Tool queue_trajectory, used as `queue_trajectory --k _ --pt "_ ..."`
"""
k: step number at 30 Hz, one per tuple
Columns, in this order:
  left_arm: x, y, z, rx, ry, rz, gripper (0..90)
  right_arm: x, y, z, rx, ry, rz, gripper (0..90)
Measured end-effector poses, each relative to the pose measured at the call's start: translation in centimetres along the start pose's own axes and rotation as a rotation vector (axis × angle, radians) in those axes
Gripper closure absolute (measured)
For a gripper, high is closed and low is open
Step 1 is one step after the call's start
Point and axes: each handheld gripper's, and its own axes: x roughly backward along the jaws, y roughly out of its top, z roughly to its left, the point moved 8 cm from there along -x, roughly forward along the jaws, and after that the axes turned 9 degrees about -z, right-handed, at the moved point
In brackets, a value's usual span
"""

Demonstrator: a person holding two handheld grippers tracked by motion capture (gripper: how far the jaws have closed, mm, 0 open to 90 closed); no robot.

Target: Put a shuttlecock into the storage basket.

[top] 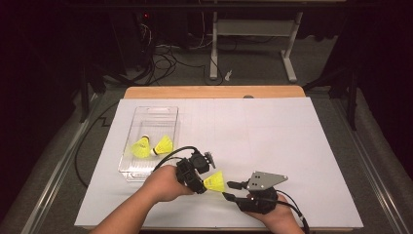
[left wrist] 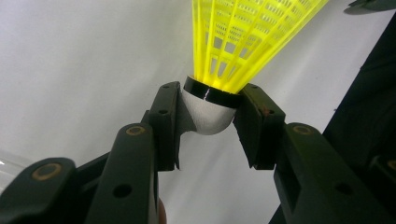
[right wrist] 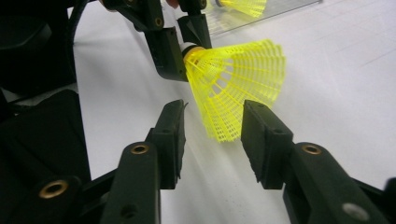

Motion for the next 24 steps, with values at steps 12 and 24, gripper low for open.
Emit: queue_trajectory --k 12,24 --pt "0.0 -0.4 0.8 0.052 0.016 -0.002 62.2 1.0 -0.6 -2.0 -0.009 -0.117 -0.018 40.1" --pt "-0.1 -0.9 1.3 0.078 0.016 -0.004 62.1 2.6 -1.4 -4.9 -0.042 -0.253 -0.041 28.1"
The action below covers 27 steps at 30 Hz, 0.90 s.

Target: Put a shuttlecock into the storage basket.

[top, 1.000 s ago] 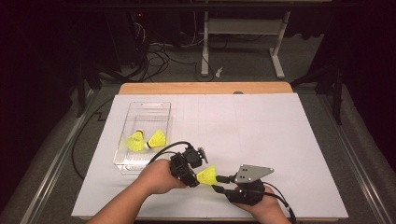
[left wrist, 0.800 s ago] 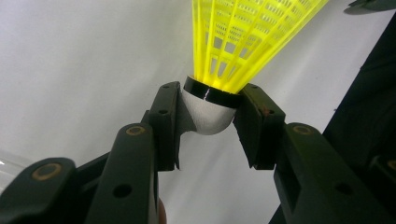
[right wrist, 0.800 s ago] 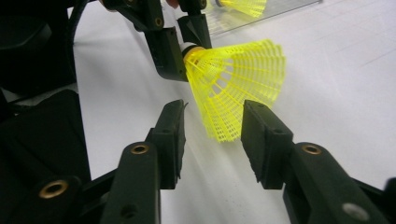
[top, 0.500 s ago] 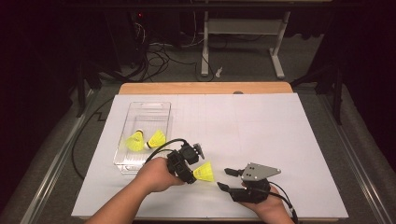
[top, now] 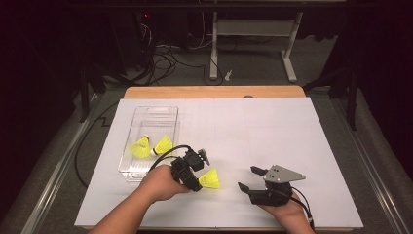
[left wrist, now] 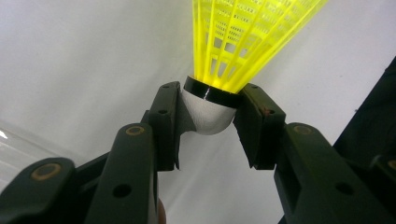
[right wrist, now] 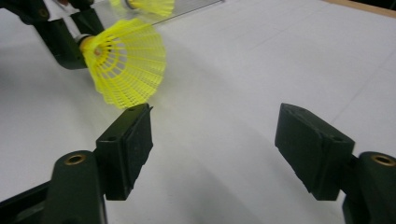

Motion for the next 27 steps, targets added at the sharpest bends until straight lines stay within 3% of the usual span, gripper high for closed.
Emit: queue_trajectory --k 9,13,27 --pt "0.3 -0.5 0.6 0.022 0.009 -0.007 62.0 1.0 0.2 -1.7 -0.037 -0.082 -0.035 23.5" --pt "0.4 -0.6 0.6 0.024 0.011 -0.004 62.1 1.7 0.2 -2.5 -0.027 -0.130 -0.045 18.4" --pt "0.3 -0.8 0.8 0.032 0.018 -0.001 62.1 3.9 -0.6 -5.2 -0.047 -0.218 -0.080 9.6"
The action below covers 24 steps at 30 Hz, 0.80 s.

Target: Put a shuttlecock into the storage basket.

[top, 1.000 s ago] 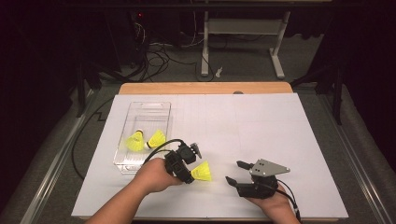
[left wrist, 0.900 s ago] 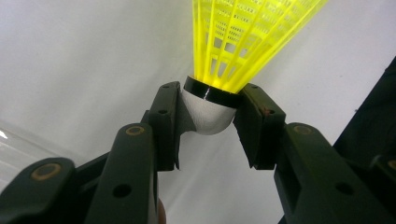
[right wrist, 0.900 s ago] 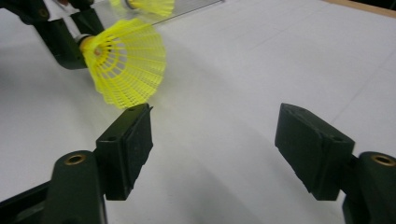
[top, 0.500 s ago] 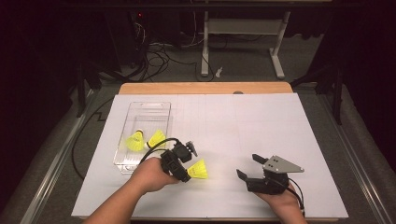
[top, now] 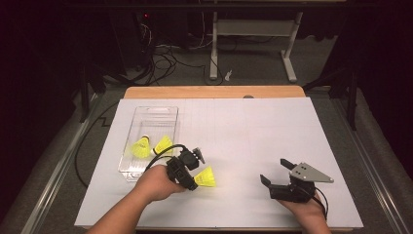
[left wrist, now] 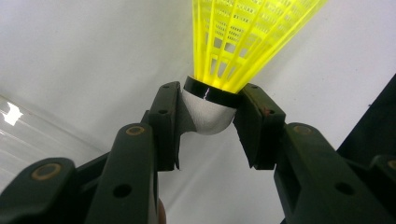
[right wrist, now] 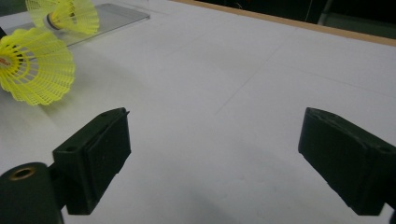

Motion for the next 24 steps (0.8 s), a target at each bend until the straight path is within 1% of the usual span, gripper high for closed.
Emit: queue_trajectory --k 5,7,9,10,11,14,17,18,19,20,22,24 --pt "-0.13 0.04 -0.08 -0.001 -0.004 0.000 62.2 0.47 -0.30 -0.56 -0.021 -0.025 -0.002 0.4" --pt "-0.15 0.07 -0.09 -0.001 -0.005 -0.003 62.1 0.54 -0.24 -0.64 -0.025 -0.030 -0.008 0.4" --pt "-0.08 0.25 -0.11 0.008 -0.005 -0.018 62.1 0.49 -0.22 -0.59 -0.024 -0.035 -0.007 0.3" --pt "-0.10 0.28 -0.18 0.010 -0.015 -0.016 62.1 0.40 -0.23 -0.53 -0.019 -0.035 -0.010 0.3" --pt "-0.15 0.25 -0.18 0.002 -0.011 -0.010 62.1 0.35 -0.28 -0.48 -0.015 -0.036 -0.007 0.3" --pt "-0.19 0.18 -0.12 0.005 -0.011 -0.007 62.1 0.31 -0.27 -0.36 -0.014 -0.032 -0.011 0.3" --pt "-0.11 0.22 -0.16 0.006 -0.011 -0.010 62.2 0.31 -0.30 -0.43 -0.019 -0.029 -0.009 0.4" --pt "-0.03 0.31 -0.31 0.007 -0.021 -0.021 62.1 0.31 -0.35 -0.46 -0.024 -0.029 -0.006 0.3" --pt "-0.01 0.28 -0.46 0.003 -0.032 -0.015 62.1 0.30 -0.40 -0.51 -0.027 -0.029 -0.004 0.4" --pt "-0.02 0.24 -0.56 -0.006 -0.031 -0.009 62.1 0.29 -0.43 -0.53 -0.028 -0.029 -0.002 0.4" --pt "0.10 0.18 -0.54 0.003 -0.027 -0.001 62.2 0.29 -0.46 -0.53 -0.033 -0.029 0.000 0.4" --pt "0.32 0.10 -0.54 0.000 -0.026 0.007 62.2 0.32 -0.44 -0.48 -0.038 -0.024 0.002 0.4"
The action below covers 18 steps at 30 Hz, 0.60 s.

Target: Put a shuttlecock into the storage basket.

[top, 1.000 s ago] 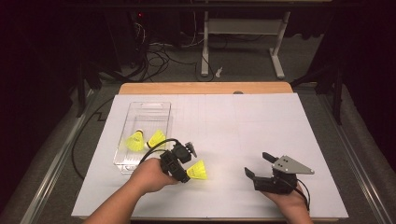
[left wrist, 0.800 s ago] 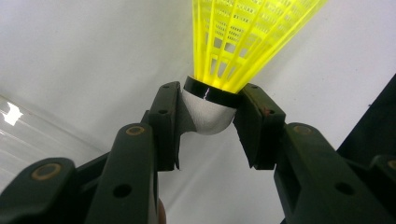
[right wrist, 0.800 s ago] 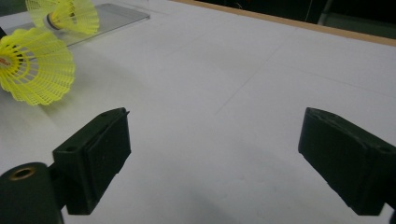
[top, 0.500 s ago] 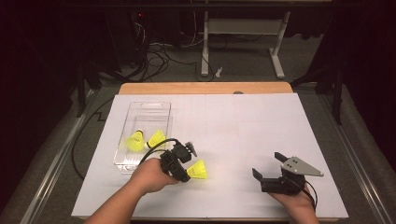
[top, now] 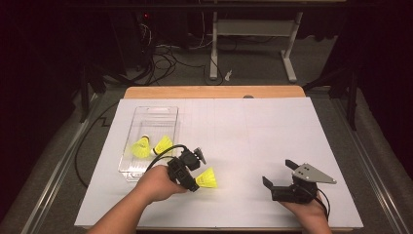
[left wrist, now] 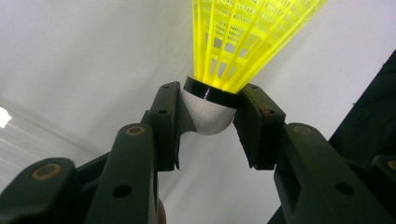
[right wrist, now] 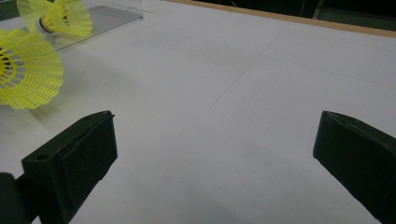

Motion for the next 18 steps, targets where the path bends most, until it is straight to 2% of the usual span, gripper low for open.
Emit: queue_trajectory --k 8,18 --pt "1.5 0.2 -0.2 -0.006 0.001 0.004 62.2 0.0 0.0 0.0 -0.010 0.008 0.003 0.4" --pt "3.4 0.5 0.1 0.008 0.002 0.009 62.2 0.1 0.2 -0.1 -0.006 0.006 -0.014 0.9"
